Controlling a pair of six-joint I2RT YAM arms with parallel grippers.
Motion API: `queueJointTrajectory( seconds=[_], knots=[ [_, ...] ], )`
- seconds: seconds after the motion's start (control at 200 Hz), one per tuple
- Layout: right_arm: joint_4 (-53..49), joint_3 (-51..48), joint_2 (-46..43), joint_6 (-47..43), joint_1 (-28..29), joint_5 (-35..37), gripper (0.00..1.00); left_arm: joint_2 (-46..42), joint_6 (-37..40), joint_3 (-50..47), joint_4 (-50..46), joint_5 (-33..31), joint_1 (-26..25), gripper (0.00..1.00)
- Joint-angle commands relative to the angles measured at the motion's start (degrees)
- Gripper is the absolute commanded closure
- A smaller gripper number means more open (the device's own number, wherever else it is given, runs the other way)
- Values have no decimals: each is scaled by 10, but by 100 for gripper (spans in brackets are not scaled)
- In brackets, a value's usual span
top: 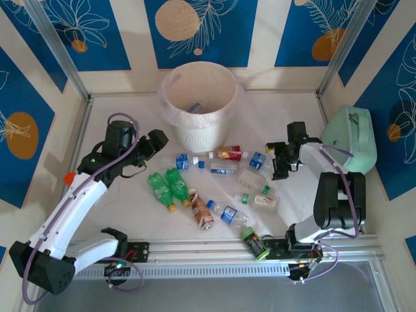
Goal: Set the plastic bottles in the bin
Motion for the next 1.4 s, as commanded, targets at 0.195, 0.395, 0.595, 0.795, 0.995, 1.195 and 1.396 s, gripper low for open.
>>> queueJointTrajectory(
  seconds=[0.195, 0.395, 0.595, 0.795, 0.995, 1.195, 1.396],
  knots=[
    [19, 11, 55, 12, 3, 11, 13, 2, 2, -9, 17, 15, 5, 16],
    [19, 16, 71, -5, 9, 24, 18, -1, 2, -13, 16, 14, 5, 16],
    [12, 27, 84, -44, 13, 36, 29, -3, 1, -16, 18, 16, 5, 16],
    [-9, 50, 63, -89, 25, 51, 37, -2, 2, -12, 18, 15, 5, 17],
    [-52, 90, 6, -139, 52, 96, 40, -3, 6, 1, 17, 11, 5, 17],
    [-57, 109, -65, -196, 74, 106, 40, 1, 14, 13, 43, 39, 5, 17],
    [-49, 130, -158, -260, 114, 93, 40, 12, 0, 5, 154, 123, -11, 22]
  ],
)
